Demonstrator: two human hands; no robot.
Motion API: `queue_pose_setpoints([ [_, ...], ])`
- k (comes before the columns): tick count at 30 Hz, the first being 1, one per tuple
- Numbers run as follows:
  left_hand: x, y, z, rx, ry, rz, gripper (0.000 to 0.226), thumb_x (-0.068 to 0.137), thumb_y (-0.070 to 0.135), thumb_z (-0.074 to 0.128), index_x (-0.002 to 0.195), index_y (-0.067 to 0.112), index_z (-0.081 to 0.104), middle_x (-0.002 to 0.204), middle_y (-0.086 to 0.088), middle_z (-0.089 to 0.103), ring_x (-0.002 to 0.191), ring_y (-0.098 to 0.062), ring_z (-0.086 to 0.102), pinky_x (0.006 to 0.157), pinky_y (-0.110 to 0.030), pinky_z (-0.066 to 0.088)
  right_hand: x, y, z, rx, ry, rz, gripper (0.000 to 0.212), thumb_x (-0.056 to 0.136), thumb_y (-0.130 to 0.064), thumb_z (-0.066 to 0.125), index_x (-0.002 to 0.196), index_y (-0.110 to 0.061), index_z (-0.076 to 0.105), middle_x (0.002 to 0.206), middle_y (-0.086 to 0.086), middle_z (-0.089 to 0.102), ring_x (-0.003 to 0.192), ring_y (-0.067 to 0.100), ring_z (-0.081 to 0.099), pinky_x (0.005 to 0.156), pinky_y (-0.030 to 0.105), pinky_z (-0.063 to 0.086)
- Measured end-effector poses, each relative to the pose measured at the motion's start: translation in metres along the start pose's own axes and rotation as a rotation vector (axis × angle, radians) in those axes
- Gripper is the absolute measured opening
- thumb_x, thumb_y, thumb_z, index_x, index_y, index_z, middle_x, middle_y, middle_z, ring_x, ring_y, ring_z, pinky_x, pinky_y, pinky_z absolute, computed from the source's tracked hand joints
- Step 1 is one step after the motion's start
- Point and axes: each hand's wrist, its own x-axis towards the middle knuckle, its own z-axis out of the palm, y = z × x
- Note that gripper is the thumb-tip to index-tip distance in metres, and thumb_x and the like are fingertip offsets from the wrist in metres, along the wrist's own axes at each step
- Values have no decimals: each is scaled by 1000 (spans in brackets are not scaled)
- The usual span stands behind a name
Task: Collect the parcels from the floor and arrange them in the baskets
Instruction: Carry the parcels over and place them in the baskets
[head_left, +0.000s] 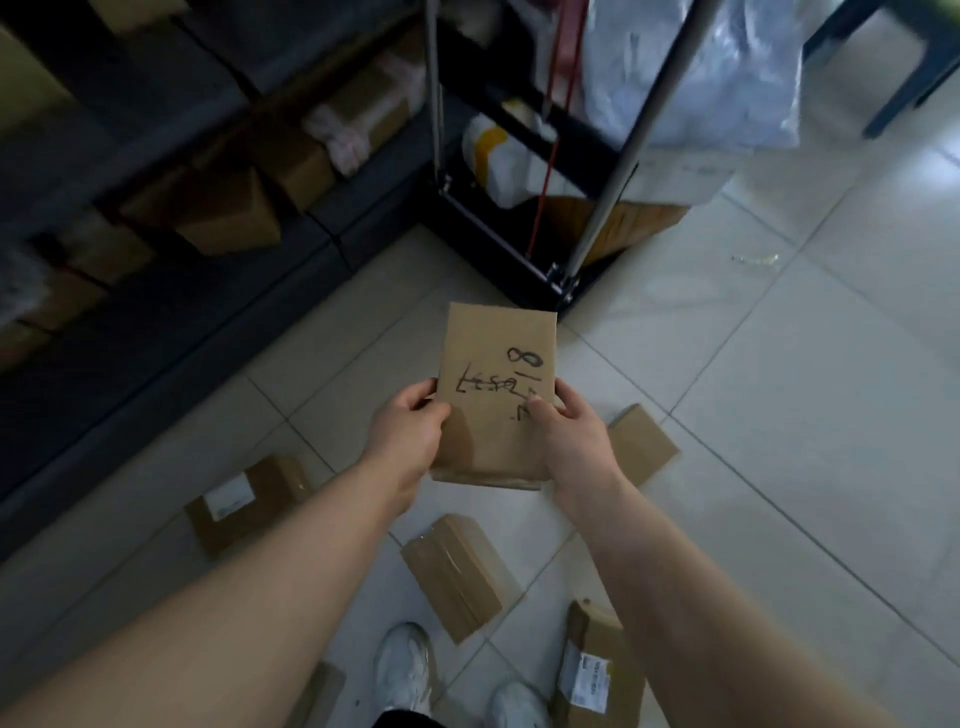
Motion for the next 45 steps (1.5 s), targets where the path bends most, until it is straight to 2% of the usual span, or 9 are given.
queue_pose_setpoints([
  [5, -108, 80, -56, -72, 110, 81, 39, 97, 18, 54, 135, 23, 53, 125, -3, 61, 109, -20, 58, 95, -34, 47, -107, -79, 10, -60, -113, -129, 45, 98, -26, 55, 142, -29, 46, 116, -2, 65, 95, 15, 63, 65, 28, 50],
  [10, -227, 130, -120, -184, 231, 126, 41, 98, 24, 52, 139, 24, 49, 124, -1, 58, 104, -19, 56, 99, -42, 47, -221, -136, 30, -137, -230, -240, 46, 94, -34, 59, 138, -29, 51, 121, -4, 65, 103, 17, 63, 91, 42, 54],
  [15, -343, 134, -184, -360, 370, 170, 35, 98, 30, 50, 133, 29, 53, 118, 2, 59, 105, -19, 55, 87, -39, 50, -341, -165, 57, -259, -409, -370, 41, 95, -31, 57, 135, -26, 55, 116, -2, 67, 99, 17, 64, 81, 38, 57],
  [21, -454, 105, -266, -496, 611, 191, 32, 97, 31, 51, 128, 27, 58, 120, 1, 61, 105, -21, 57, 93, -42, 50, -476, -154, 101, -389, -615, -436, 43, 98, -29, 56, 139, -23, 50, 113, 0, 64, 97, 19, 63, 72, 34, 56],
  [26, -542, 62, -344, -556, 819, 230, 29, 98, 29, 47, 124, 26, 60, 111, 4, 60, 99, -20, 57, 84, -37, 50, -587, -118, 150, -522, -794, -485, 34, 101, -27, 51, 134, -19, 53, 100, -3, 62, 86, 12, 60, 58, 27, 50],
  [29, -603, 20, -395, -612, 935, 249, 31, 98, 28, 47, 126, 25, 59, 116, 1, 59, 103, -20, 56, 93, -39, 50, -660, -81, 186, -613, -896, -501, 36, 100, -27, 51, 136, -20, 51, 99, -3, 62, 84, 13, 59, 54, 27, 45],
  [36, -754, -105, -519, -717, 1150, 217, 24, 98, 26, 46, 118, 25, 59, 105, 1, 61, 98, -21, 57, 90, -40, 51, -840, 52, 263, -739, -1112, -543, 41, 100, -30, 52, 139, -20, 49, 88, -9, 53, 83, 13, 54, 59, 28, 43],
  [40, -839, -181, -583, -757, 1245, 167, 30, 97, 28, 48, 125, 27, 58, 118, -2, 59, 106, -23, 54, 95, -44, 48, -934, 136, 299, -821, -1239, -524, 33, 99, -30, 51, 131, -22, 53, 99, -3, 60, 84, 15, 57, 56, 27, 43],
  [45, -908, -254, -649, -849, 1286, 142, 15, 97, 27, 48, 95, 32, 62, 105, -3, 64, 100, -27, 60, 93, -49, 51, -1015, 219, 345, -899, -1346, -442, 28, 100, -31, 50, 124, -19, 59, 101, 1, 62, 90, 20, 58, 61, 31, 47],
])
